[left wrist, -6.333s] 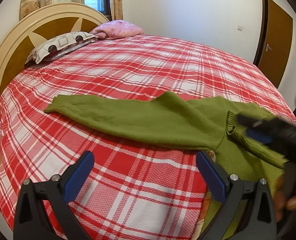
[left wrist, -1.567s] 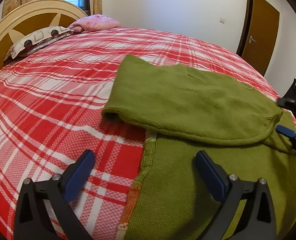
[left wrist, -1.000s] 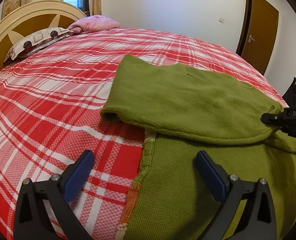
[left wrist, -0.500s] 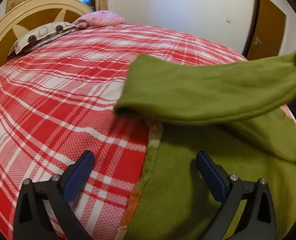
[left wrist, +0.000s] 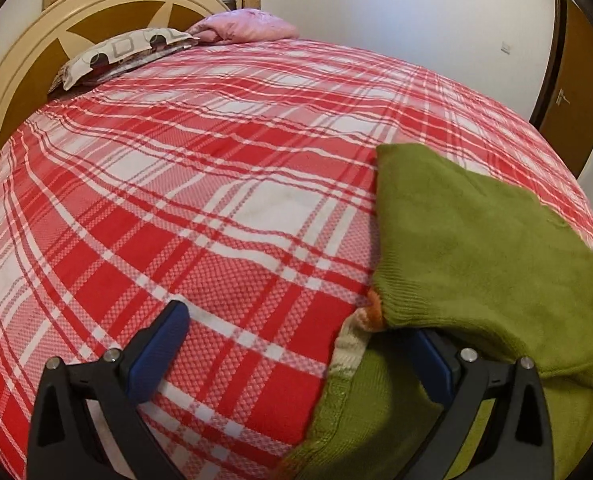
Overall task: Fold small clothes
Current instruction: 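Fold the sweater side edge inward over the body with the right gripper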
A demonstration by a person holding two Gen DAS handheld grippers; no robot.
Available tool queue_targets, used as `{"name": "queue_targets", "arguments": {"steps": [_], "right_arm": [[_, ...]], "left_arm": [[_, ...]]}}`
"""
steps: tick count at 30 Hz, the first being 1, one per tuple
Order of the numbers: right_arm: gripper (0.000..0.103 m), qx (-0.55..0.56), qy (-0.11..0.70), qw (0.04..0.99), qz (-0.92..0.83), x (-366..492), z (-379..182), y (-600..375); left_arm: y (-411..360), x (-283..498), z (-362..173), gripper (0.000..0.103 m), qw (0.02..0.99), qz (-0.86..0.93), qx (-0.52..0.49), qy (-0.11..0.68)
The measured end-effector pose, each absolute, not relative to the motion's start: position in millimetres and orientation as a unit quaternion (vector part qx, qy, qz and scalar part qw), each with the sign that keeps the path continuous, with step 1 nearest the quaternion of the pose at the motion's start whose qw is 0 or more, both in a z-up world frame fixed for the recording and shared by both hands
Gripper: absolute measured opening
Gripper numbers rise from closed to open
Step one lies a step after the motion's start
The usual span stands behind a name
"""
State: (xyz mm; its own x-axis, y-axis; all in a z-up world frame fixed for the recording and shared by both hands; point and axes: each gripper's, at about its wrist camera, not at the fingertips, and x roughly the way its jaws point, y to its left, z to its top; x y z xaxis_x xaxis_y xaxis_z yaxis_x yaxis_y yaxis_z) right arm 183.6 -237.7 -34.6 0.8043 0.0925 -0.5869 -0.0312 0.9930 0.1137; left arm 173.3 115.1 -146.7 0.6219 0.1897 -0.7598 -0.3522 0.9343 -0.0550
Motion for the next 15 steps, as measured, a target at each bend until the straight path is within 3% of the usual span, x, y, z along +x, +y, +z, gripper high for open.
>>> {"name": "queue_targets", "arguments": {"steps": [7, 15], "right_arm": [[0.004, 0.096, 0.371, 0.924, 0.018, 182.2, -97.0, -289.0], [0.007, 0.123, 0.419, 0.899, 0.039, 163.6, -126.6, -307.0]], "left_arm": [[115.1, 171.8, -146.8, 0.103, 0.895, 0.158, -0.105, 0.405], [116.5, 172.7, -147.6, 0.103, 0.895, 0.157, -0.105, 0.405]]}}
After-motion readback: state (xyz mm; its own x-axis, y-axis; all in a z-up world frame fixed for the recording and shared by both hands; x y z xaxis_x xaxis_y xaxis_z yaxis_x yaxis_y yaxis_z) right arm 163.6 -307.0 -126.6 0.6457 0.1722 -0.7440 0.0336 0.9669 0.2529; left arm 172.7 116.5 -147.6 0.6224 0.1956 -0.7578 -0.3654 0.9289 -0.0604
